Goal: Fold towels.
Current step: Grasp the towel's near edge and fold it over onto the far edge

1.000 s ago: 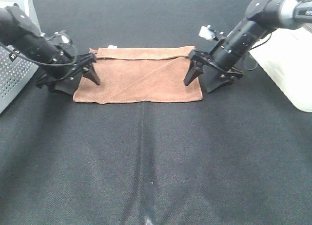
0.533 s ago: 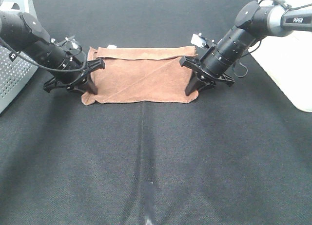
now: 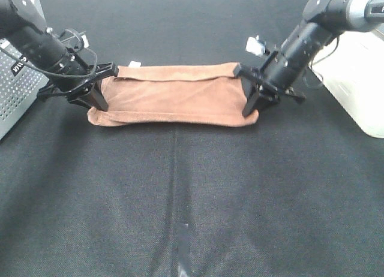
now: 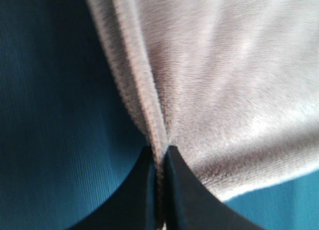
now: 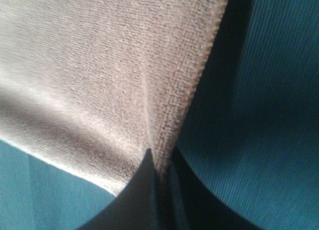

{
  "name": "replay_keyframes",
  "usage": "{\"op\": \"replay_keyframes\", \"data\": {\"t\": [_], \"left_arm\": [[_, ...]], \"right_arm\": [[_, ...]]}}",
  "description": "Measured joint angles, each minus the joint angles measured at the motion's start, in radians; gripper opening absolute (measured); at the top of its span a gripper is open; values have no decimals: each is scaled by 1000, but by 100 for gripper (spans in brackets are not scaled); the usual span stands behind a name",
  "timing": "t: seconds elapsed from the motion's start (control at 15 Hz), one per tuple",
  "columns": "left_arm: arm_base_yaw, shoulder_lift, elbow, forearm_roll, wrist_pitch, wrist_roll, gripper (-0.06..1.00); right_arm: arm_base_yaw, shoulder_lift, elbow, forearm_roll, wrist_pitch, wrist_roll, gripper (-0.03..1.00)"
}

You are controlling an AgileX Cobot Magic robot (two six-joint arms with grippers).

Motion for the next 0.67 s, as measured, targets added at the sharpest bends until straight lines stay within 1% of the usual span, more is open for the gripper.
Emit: {"op": "replay_keyframes", "data": {"t": [0.07,0.13,0.2,0.27,0.4,0.47,0.67], "left_arm": [[-7,-10,30,2,14,1,2],[-20,-28,92,7,9,4,2],[-40,-62,182,13,-27,7,2],[-53,-91,245,14,-60,9,2],[-64,-153,349,14,-92,11,2],[-64,-171,365,24,-90,11,2],[-64,-175,341,29,-76,-7,2]], "right_arm": [[0,-42,85,4,-35,-14,0],[0,-92,160,8,-79,-26,0],[0,-154,275,18,-124,-34,0],[0,-195,339,21,-148,-50,0],[0,-251,485,37,-188,-81,0],[0,-257,521,46,-201,-97,0],[0,-264,498,47,-205,-104,0]]}}
